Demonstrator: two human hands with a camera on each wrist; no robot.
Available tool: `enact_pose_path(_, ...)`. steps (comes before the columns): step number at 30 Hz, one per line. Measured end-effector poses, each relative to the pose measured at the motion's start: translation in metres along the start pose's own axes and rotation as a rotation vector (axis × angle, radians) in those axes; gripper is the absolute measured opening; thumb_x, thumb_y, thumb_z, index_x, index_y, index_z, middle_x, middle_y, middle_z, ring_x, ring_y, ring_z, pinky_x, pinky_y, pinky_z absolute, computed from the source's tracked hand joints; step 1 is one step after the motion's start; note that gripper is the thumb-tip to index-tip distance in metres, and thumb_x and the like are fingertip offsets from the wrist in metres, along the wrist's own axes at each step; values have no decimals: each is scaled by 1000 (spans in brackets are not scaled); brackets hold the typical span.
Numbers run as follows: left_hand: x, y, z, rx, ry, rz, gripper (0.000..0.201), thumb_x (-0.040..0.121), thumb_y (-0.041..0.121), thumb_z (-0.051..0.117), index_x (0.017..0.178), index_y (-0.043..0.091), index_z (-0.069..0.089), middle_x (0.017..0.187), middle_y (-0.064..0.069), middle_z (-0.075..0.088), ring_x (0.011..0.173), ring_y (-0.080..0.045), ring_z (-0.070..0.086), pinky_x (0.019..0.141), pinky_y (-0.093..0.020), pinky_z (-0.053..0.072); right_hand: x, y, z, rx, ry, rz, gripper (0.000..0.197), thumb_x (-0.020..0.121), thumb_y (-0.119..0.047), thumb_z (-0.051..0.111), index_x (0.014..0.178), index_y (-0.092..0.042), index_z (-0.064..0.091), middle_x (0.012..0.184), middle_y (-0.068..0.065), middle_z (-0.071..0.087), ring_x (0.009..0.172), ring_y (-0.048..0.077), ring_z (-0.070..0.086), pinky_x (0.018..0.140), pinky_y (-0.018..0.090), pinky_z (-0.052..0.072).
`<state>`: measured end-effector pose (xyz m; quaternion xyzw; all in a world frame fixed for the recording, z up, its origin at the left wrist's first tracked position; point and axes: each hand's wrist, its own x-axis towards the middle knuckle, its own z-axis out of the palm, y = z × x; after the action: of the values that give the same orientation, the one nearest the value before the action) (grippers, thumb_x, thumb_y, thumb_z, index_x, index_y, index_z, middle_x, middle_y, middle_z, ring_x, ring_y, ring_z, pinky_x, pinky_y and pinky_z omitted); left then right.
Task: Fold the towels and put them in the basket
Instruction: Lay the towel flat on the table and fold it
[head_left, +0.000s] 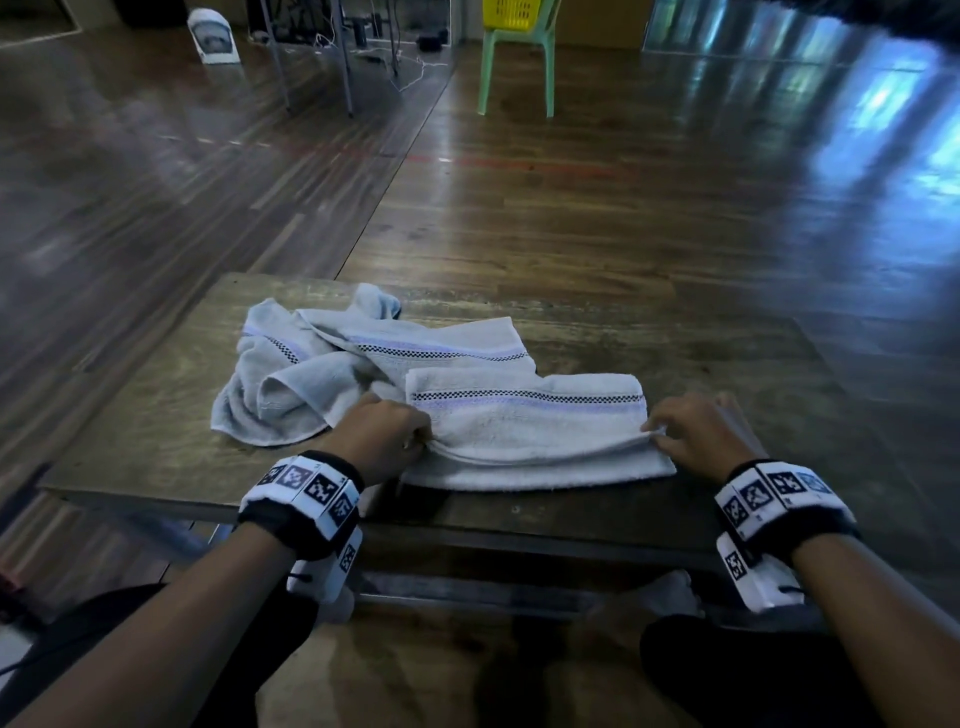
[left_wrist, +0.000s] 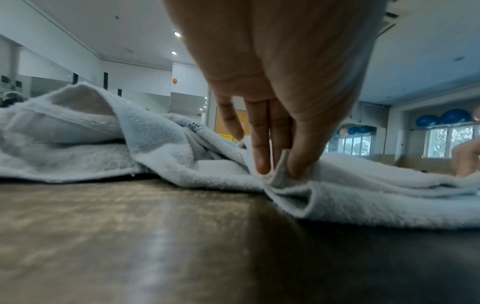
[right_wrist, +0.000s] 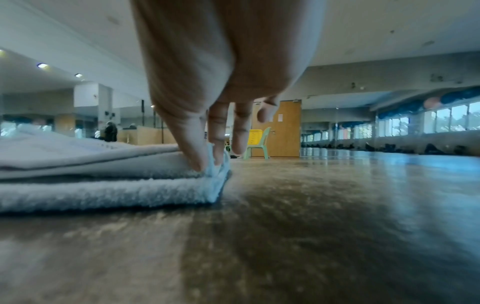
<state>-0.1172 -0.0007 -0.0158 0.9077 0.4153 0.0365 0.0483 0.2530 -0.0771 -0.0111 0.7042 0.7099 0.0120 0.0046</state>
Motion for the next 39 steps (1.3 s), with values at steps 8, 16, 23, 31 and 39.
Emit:
enact_pose_path(8, -25, 0, -1, 48, 215, 136, 19, 63, 21, 76, 73, 23, 60, 73, 8, 61, 69, -18, 63, 65, -33, 44, -23, 21, 0, 215, 257, -98, 21, 68, -9, 78, 80, -24, 69, 86, -5, 67, 86, 23, 62, 73, 33, 28)
enact_pose_path(16, -37, 3, 18, 128, 95, 105, 24, 57, 28, 84, 71, 30, 65, 73, 13, 65, 65, -9, 65, 63, -27, 47, -27, 13, 9, 144, -104, -83, 20, 87, -26, 62, 106, -30, 68, 109, -8, 60, 110, 12, 48, 81, 28, 23)
enact_pose_path(23, -36, -1, 19, 38, 23, 17, 12, 82, 29, 64, 94, 28, 67, 100, 10, 67, 95, -14, 62, 83, -30, 35, -30, 12, 11, 207, -131, -109, 19, 84, -24, 65, 102, -29, 68, 102, -9, 63, 98, 9, 53, 91, 35, 42)
enact_pose_path(31, -37, -3, 7, 19, 120, 51, 11, 73, 24, 72, 82, 27, 66, 83, 12, 67, 79, -14, 64, 73, -31, 38, -40, 16, 13, 194, 229, -155, 23, 70, -8, 76, 89, -21, 73, 90, -2, 69, 87, 23, 63, 75, 35, 36)
enact_pose_path(39, -42, 8, 6, 33, -29, 8, 17, 86, 27, 58, 101, 26, 66, 107, 11, 64, 98, -16, 59, 82, -25, 31, -40, 7, 17, 122, -73, -143, 24, 89, -24, 58, 111, -30, 65, 114, -10, 59, 108, 9, 50, 83, 24, 28)
